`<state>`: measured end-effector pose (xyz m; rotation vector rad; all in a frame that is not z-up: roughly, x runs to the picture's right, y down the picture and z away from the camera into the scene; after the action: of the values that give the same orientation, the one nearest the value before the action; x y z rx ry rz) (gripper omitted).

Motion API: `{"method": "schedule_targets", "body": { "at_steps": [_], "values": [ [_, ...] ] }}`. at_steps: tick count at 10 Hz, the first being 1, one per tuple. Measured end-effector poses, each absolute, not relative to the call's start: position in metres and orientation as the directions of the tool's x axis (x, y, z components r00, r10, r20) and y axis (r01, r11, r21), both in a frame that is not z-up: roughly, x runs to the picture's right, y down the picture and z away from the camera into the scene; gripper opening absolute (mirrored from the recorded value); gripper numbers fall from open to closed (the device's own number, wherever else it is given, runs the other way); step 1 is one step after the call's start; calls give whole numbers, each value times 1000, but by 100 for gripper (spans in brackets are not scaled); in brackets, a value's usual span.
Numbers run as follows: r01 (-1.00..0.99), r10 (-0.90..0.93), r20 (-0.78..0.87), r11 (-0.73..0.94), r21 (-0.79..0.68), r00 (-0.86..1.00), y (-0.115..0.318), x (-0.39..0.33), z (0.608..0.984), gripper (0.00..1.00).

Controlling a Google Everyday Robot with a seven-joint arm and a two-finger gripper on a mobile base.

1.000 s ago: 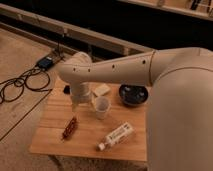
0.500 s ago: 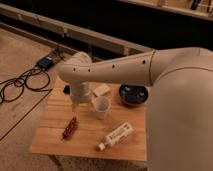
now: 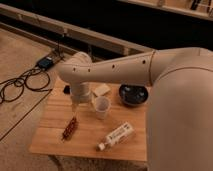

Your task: Move the arm in a circular motion

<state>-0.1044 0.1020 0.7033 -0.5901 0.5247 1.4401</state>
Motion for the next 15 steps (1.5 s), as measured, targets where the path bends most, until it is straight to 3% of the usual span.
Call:
{"method": "schedule_targets", "body": {
  "at_steps": [5,9,11,15],
  "values": [
    [-1000,741,-672,-8,-22,9,109,-78,700,65],
    [-988,733,-664,-116,97,-151,107,7,703,65],
    [-971,740,-631,-153,182,-234,91,75,717,65],
    [-950,760,-571,-232,207,-310,35,140,746,65]
  ]
}}
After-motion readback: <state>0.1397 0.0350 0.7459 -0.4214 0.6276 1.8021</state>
